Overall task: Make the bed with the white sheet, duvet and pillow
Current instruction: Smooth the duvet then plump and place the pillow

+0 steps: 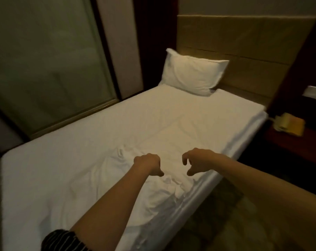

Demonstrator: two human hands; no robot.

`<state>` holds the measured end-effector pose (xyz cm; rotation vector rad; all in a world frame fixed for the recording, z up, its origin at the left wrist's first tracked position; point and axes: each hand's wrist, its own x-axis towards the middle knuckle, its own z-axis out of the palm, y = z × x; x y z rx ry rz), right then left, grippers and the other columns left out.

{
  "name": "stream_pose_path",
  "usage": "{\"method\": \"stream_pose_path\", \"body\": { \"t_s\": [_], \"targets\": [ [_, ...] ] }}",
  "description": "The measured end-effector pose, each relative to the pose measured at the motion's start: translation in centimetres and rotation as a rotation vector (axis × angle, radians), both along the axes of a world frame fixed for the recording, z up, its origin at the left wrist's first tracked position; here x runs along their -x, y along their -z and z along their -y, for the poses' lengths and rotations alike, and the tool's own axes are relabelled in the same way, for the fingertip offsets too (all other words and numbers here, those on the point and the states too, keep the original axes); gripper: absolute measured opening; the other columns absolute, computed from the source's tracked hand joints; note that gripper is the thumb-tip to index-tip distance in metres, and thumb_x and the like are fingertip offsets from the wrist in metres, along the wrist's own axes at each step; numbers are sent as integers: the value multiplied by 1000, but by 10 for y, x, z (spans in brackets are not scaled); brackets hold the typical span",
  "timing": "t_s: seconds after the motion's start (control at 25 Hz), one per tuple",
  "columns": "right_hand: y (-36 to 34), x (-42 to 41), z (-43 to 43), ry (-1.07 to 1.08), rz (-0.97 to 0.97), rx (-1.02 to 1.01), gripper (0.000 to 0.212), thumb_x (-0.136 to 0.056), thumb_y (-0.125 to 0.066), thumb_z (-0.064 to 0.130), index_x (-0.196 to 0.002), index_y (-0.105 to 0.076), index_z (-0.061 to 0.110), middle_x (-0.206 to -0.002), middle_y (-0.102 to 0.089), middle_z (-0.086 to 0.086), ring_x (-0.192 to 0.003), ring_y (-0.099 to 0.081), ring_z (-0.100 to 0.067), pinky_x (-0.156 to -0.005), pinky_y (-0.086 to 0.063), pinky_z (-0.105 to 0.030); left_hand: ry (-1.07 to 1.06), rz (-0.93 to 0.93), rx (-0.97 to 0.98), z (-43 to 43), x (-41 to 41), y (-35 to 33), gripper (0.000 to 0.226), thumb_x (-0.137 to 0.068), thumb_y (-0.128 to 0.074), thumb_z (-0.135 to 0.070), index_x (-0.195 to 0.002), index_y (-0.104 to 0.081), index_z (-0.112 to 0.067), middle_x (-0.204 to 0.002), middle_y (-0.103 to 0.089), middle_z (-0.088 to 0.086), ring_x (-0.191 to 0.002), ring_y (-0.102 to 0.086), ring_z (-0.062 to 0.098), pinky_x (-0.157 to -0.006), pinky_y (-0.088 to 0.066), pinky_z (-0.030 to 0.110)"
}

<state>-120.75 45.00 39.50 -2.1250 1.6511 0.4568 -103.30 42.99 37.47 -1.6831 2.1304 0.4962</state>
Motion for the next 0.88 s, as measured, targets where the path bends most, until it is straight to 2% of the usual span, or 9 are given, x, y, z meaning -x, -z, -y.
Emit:
{"method": "stream_pose_path", "body": {
  "t_s": [0.16, 0.36, 0.48, 0.56, 0.68, 0.8, 0.88],
  "targets": [
    [7, 13, 75, -325, -27, -49, 42, -87, -65, 34, -123, -52, 18, -121, -55, -5, -106, -55, -22, -85, -45, -32, -336, -34, -51, 12, 23, 2, 41, -90, -58, -46, -122, -55, -20, -127, -56, 3, -115, -54, 25, -94, -39, 36],
    [13, -22, 145, -650, -9, -23, 42, -86, -65, 34, -124, -51, 22, -123, -53, -3, -111, -53, -22, -82, -41, -31, -680, -36, -46, 35, 15, 6, 44, -90, -56, -46, -124, -53, -19, -125, -55, 3, -114, -54, 24, -91, -37, 34],
    [32, -47, 174, -822, -68, -10, 43, -87, -64, 33, -126, -49, 22, -125, -52, -3, -111, -54, -23, -83, -41, -31, -823, -24, -67, 52, -2, 24, 40, -90, -56, -45, -121, -55, -19, -121, -57, 1, -110, -56, 22, -85, -36, 31],
    [41, -55, 193, -871, -84, -66, 43, -87, -64, 33, -126, -49, 22, -126, -51, -3, -112, -53, -23, -85, -41, -31, -900, -58, -69, 62, -8, 27, 39, -90, -56, -45, -120, -55, -19, -120, -58, 1, -109, -56, 22, -86, -38, 31],
    [41, -63, 221, -1028, -139, -46, 43, -88, -63, 32, -127, -48, 21, -127, -51, -3, -114, -52, -23, -87, -40, -31, -1024, -111, -64, 63, 1, 25, 39, -91, -55, -44, -120, -55, -18, -121, -57, 2, -110, -56, 23, -87, -38, 32],
    [41, -77, 233, -1149, -160, -85, 43, -88, -63, 33, -126, -48, 21, -126, -51, -4, -112, -53, -23, -83, -39, -29, -1153, -113, -88, 55, 15, 24, 40, -91, -56, -44, -121, -55, -17, -123, -57, 4, -111, -56, 25, -87, -37, 32],
    [43, -90, 239, -1287, -146, -74, 42, -88, -63, 33, -126, -48, 21, -125, -51, -4, -112, -52, -22, -81, -38, -28, -1306, -121, -39, 47, 25, 20, 40, -91, -55, -43, -121, -54, -17, -123, -56, 5, -111, -56, 27, -88, -37, 33]
  ]
}}
